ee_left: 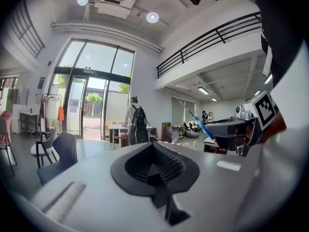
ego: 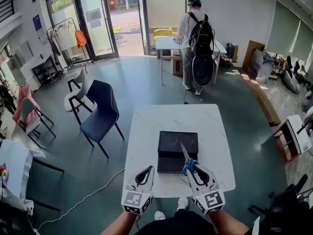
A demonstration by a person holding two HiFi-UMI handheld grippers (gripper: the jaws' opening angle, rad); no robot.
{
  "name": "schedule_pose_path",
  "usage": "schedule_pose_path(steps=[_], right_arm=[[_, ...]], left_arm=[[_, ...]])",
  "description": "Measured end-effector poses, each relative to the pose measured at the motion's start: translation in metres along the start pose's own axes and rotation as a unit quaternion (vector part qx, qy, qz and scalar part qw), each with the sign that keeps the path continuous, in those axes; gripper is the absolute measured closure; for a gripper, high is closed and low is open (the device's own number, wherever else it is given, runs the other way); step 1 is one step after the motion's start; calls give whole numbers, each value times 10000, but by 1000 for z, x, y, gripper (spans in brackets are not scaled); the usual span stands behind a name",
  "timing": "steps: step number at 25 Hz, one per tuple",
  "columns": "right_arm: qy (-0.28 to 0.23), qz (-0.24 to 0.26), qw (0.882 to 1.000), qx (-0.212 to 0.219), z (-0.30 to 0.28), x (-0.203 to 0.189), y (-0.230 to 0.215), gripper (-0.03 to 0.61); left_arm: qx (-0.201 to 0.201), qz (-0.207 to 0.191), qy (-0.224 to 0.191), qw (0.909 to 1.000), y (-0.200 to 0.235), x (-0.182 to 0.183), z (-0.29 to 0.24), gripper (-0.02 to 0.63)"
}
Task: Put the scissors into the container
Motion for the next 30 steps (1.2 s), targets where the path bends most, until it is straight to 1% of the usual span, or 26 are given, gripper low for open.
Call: schedule_pose_path(steps=[7, 13, 18, 21, 25, 30], right_arm=[[299, -193, 9990, 274, -16, -30, -30, 492], [326, -315, 9978, 483, -29, -46, -55, 492], [414, -384, 9954, 770, -34, -62, -69, 492], [389, -206, 9947, 924, -41, -64, -79, 492], [435, -67, 9941, 994, -49, -69, -91, 492], [620, 57, 9930, 1009, -55, -80, -89, 492]], left_arm=[[261, 82, 114, 9996, 5, -14, -34, 604], [465, -50, 283, 9985, 0, -27, -60, 604], [593, -163, 417, 9972, -2, -36, -75, 603], [727, -175, 461, 9961, 0, -40, -80, 603], [844, -84, 519, 9950, 7, -48, -86, 604], [692, -63, 619, 9957, 14, -55, -91, 603]])
Point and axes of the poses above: the fingertips, and each gripper's own axes: z backward along the fingers, y to its left, x out of its top, the point moved 4 cm from there along z, backward along the fingers, and after that the axes turned 15 degrees about -y, right-handed, at the moved point
